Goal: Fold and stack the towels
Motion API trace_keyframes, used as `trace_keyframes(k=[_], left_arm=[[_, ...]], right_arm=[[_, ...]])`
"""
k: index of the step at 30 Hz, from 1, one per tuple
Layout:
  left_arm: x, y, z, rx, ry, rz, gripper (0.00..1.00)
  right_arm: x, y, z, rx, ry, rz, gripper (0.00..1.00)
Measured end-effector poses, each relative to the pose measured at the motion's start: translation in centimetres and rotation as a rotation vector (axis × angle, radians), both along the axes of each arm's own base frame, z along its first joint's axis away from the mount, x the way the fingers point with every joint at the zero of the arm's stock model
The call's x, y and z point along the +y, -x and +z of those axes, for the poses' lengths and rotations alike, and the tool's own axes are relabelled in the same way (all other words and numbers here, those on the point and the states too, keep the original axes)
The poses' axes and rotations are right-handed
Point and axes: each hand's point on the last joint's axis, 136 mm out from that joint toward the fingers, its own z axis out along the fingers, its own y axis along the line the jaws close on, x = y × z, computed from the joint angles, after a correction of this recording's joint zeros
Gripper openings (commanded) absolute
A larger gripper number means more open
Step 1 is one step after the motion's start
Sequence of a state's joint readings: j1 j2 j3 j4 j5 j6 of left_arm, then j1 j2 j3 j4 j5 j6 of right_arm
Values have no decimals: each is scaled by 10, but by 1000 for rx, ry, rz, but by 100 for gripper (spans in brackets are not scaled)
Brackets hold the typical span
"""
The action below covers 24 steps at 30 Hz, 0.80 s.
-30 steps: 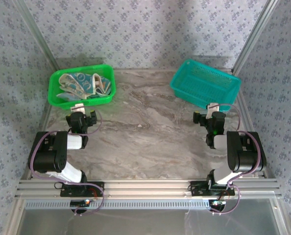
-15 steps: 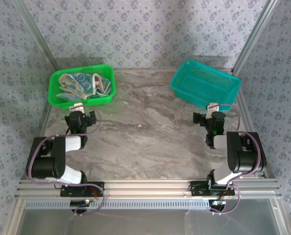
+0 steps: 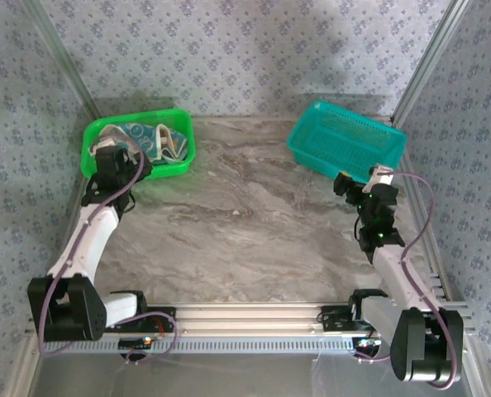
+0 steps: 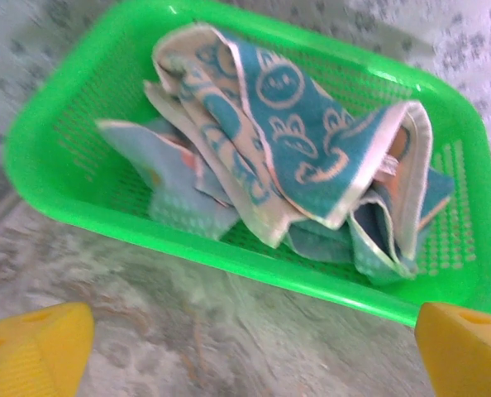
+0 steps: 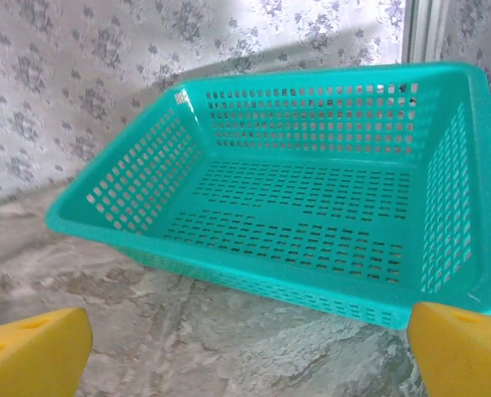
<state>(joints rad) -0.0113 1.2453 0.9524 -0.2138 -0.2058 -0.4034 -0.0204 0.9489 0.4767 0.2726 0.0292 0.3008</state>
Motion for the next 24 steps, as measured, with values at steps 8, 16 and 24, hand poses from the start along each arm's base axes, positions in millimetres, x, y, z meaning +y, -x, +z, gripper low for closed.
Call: trace_keyframes(k=[8, 16, 24], left_arm=[[-21, -94, -31, 157, 62, -84, 88], [-35, -160, -91, 296, 72, -143, 64], [-33, -161, -113, 381, 34, -160, 0]], right_arm=[[33, -10, 38, 59, -121, 70, 100], [82, -2, 52, 86, -76, 159, 100], [105, 7, 52, 109, -16, 200, 100]])
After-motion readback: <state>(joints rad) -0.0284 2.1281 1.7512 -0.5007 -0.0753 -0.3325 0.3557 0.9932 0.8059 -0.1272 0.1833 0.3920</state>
